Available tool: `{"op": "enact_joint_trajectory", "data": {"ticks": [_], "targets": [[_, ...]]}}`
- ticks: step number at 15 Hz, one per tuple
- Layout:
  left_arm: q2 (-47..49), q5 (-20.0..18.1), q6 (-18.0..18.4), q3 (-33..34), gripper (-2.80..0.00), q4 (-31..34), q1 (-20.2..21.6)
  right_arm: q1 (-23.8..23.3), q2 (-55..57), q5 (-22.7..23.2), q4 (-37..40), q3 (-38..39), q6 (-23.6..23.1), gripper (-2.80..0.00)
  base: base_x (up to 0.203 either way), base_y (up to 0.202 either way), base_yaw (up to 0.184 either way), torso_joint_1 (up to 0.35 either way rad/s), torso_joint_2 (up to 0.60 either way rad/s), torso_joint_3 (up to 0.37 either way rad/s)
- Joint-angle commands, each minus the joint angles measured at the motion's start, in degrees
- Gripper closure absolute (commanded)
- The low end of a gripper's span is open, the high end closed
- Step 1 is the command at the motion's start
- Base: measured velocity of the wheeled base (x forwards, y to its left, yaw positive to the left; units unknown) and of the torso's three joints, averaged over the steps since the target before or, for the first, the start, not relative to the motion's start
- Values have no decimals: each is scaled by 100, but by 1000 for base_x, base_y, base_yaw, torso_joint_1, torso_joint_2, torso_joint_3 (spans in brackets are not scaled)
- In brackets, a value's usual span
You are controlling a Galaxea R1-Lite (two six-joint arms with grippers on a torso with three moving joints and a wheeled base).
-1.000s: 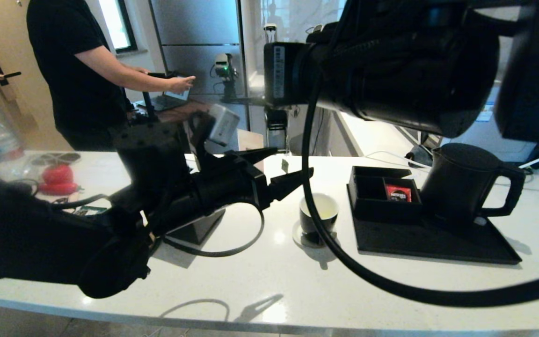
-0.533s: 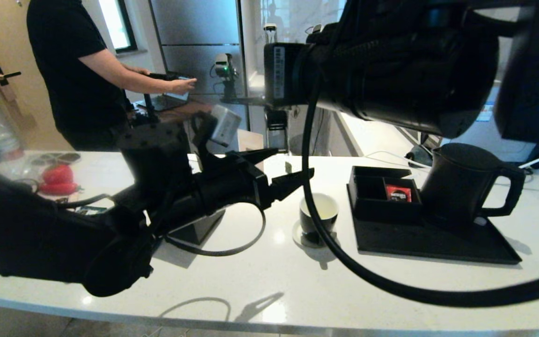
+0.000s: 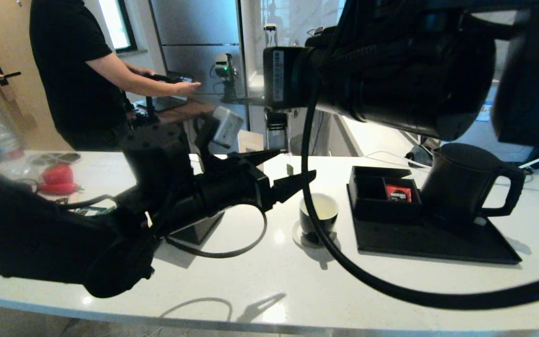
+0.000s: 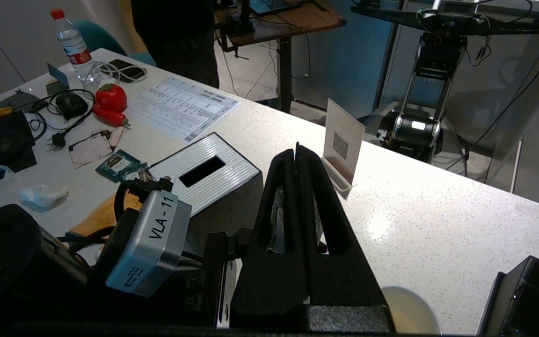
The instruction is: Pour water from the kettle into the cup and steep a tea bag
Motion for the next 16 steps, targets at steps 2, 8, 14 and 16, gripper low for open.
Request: {"op": "enact_joint_trajectory", "data": {"ticks": [2, 8, 14, 16], "targets": [[3, -21, -7, 4, 0, -41, 2, 2, 24, -14, -5, 0, 2, 0, 0, 0, 0, 0, 0, 0], [1, -3, -16, 4, 0, -32, -33, 2, 41, -14, -5, 26, 46, 0, 0, 0, 0, 0, 0, 0], [-37, 23, -7, 13, 0, -41, -24, 2, 41, -14, -5, 26, 46, 0, 0, 0, 0, 0, 0, 0], [-55, 32, -7, 30, 0, -41, -24, 2, 38, -14, 4, 35, 46, 0, 0, 0, 0, 0, 0, 0]]}}
